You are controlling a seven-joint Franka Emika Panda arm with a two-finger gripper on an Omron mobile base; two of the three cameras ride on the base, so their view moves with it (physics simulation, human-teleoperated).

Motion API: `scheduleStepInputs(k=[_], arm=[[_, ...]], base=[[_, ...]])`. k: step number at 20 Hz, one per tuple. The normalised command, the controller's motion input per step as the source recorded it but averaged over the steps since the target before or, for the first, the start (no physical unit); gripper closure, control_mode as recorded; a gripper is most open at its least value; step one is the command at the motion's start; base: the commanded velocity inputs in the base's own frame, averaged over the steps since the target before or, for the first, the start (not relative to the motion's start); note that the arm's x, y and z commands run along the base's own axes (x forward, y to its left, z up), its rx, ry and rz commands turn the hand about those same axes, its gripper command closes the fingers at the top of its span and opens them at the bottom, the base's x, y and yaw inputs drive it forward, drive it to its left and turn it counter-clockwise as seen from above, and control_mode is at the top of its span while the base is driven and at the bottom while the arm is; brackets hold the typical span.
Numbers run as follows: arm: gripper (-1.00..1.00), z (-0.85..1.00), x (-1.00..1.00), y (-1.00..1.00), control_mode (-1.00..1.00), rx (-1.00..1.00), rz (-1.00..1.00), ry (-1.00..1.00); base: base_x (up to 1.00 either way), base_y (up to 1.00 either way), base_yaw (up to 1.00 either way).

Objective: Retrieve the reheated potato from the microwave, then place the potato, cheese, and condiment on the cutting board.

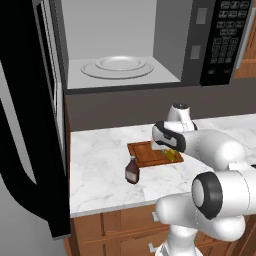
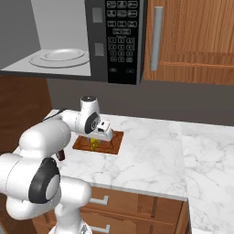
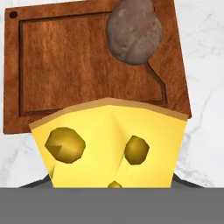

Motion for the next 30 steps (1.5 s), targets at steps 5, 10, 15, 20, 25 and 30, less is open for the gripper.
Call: scheduleStepInputs(k=[5, 10, 15, 20, 25, 30], arm=[[1.0, 0.15, 0.26, 0.22, -1.0, 0.03, 0.06, 0.0], [1.0, 0.03, 0.31, 0.21, -1.0, 0.02, 0.05, 0.01], [1.0, -0.02, 0.39, 0.15, -1.0, 0.01, 0.05, 0.03], [1.0, -0.06, 0.32, 0.13, -1.0, 0.0, 0.03, 0.0], [1.0, -0.13, 0.28, 0.01, -1.0, 0.0, 0.0, 0.0], [1.0, -0.22, 0.11, 0.0, -1.0, 0.0, 0.0, 0.0]], base=[[0.0, 0.0, 0.0], [0.0, 0.0, 0.0], [0.0, 0.0, 0.0], [0.0, 0.0, 0.0], [0.0, 0.0, 0.0], [0.0, 0.0, 0.0]])
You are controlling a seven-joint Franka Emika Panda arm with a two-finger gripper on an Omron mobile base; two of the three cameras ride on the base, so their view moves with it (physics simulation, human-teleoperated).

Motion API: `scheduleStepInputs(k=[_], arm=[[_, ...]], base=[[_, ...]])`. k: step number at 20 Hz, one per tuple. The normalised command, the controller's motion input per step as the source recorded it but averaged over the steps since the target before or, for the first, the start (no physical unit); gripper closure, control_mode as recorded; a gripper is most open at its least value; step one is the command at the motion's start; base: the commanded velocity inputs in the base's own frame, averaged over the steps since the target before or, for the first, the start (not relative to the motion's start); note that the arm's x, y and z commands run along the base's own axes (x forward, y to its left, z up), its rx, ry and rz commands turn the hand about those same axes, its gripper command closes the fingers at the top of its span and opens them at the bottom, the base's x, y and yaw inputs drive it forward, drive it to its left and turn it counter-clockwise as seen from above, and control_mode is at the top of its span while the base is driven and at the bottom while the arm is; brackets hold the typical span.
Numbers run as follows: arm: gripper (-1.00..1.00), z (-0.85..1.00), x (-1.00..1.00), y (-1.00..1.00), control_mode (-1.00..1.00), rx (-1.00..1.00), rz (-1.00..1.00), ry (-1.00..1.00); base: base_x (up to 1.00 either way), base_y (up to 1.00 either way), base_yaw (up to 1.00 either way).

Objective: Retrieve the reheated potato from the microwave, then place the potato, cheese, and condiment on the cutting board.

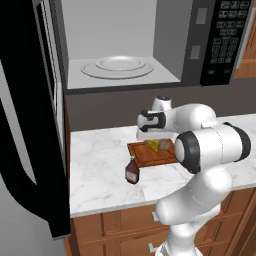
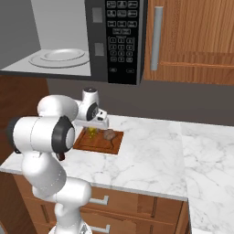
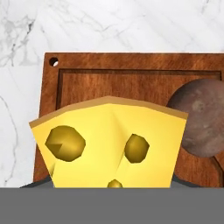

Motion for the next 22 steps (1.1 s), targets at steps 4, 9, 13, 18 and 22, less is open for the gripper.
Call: scheduleStepInputs(k=[4, 9, 13, 18, 22], arm=[[1.0, -0.21, 0.04, 0.0, -1.0, 0.0, 0.0, 0.0], [1.0, -0.15, 0.05, -0.02, -1.0, 0.0, 0.0, 0.0], [1.0, -0.08, 0.03, -0.09, -1.0, 0.0, 0.0, 0.0], [1.0, -0.05, 0.0, -0.13, -1.0, 0.0, 0.0, 0.0], [1.0, -0.05, 0.0, -0.14, -1.0, 0.0, 0.0, 0.0]], base=[[0.0, 0.0, 0.0], [0.0, 0.0, 0.0], [0.0, 0.0, 0.0], [0.0, 0.0, 0.0], [0.0, 0.0, 0.0]])
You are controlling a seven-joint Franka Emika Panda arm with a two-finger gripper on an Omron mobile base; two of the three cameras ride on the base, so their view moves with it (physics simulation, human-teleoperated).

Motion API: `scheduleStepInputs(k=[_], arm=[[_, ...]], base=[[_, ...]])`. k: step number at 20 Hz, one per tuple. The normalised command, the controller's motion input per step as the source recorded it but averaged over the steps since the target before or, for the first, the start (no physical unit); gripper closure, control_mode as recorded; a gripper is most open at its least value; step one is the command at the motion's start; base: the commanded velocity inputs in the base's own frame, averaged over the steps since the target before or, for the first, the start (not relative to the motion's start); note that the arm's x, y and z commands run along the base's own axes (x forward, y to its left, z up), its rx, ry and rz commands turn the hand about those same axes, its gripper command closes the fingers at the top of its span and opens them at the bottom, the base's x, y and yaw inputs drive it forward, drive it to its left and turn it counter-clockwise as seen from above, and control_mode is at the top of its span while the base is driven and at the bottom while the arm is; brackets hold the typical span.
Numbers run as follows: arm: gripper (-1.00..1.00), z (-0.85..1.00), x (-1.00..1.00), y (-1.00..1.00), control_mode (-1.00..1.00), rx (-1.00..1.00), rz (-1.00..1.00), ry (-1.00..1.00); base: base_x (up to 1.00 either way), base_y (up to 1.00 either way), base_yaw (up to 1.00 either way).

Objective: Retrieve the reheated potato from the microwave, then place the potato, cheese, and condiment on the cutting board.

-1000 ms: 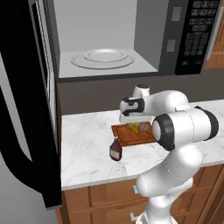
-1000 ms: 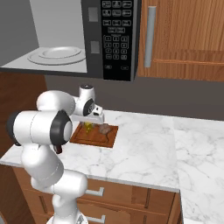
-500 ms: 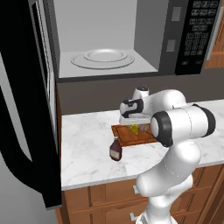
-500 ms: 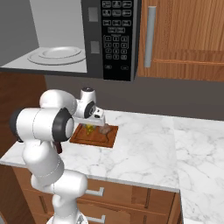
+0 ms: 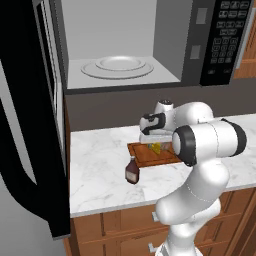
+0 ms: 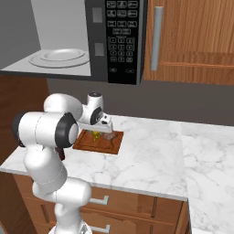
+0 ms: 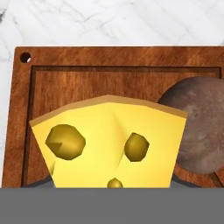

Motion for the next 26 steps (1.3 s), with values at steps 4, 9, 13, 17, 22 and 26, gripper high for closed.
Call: scheduleStepInputs(k=[4, 9, 13, 17, 22, 26], arm=[[1.0, -0.05, 0.03, -0.08, -1.0, 0.0, 0.0, 0.0], [1.0, -0.08, 0.04, -0.05, -1.0, 0.0, 0.0, 0.0], [1.0, -0.13, 0.02, -0.08, -1.0, 0.0, 0.0, 0.0], [1.0, -0.17, 0.0, -0.09, -1.0, 0.0, 0.0, 0.0], [1.0, -0.16, 0.0, -0.12, -1.0, 0.0, 0.0, 0.0], [1.0, -0.1, 0.0, -0.16, -1.0, 0.0, 0.0, 0.0]], base=[[0.0, 0.0, 0.0], [0.0, 0.0, 0.0], [0.0, 0.0, 0.0], [0.0, 0.0, 0.0], [0.0, 0.0, 0.0], [0.0, 0.0, 0.0]])
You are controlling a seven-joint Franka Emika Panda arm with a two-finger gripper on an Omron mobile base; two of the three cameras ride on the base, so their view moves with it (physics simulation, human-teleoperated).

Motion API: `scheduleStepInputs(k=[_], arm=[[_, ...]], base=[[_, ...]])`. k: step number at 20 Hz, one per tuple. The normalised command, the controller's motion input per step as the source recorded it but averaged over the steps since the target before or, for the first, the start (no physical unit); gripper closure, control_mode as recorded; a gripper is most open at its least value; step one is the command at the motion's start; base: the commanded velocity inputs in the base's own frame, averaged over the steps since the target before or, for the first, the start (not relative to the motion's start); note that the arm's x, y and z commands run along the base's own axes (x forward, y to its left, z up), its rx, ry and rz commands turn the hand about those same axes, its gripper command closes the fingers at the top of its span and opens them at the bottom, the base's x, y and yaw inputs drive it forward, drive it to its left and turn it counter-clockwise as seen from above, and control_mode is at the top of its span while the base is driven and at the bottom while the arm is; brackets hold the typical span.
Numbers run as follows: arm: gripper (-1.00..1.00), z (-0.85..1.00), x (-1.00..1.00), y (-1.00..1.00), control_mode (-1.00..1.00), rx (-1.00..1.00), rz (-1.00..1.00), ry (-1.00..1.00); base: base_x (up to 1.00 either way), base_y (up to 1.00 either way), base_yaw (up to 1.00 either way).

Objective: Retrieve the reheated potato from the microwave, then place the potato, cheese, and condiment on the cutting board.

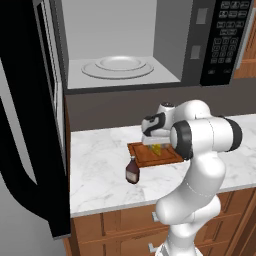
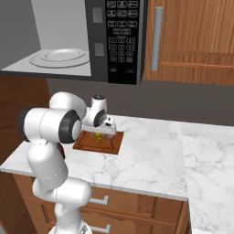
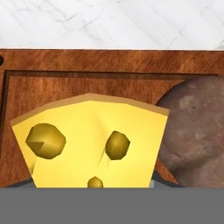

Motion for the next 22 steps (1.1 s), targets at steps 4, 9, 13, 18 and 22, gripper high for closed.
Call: scheduleStepInputs(k=[4, 9, 13, 18, 22], arm=[[1.0, -0.08, 0.0, -0.13, -1.0, 0.0, 0.0, 0.0], [-1.0, -0.07, 0.0, -0.04, -1.0, 0.0, 0.0, 0.0], [-1.0, -0.05, 0.0, -0.02, -1.0, 0.0, 0.0, 0.0], [-1.0, -0.01, 0.0, 0.0, -1.0, 0.0, 0.0, 0.0], [-1.0, 0.0, 0.0, 0.0, -1.0, 0.0, 0.0, 0.0]], base=[[0.0, 0.0, 0.0], [0.0, 0.0, 0.0], [0.0, 0.0, 0.0], [0.0, 0.0, 0.0], [0.0, 0.0, 0.0]])
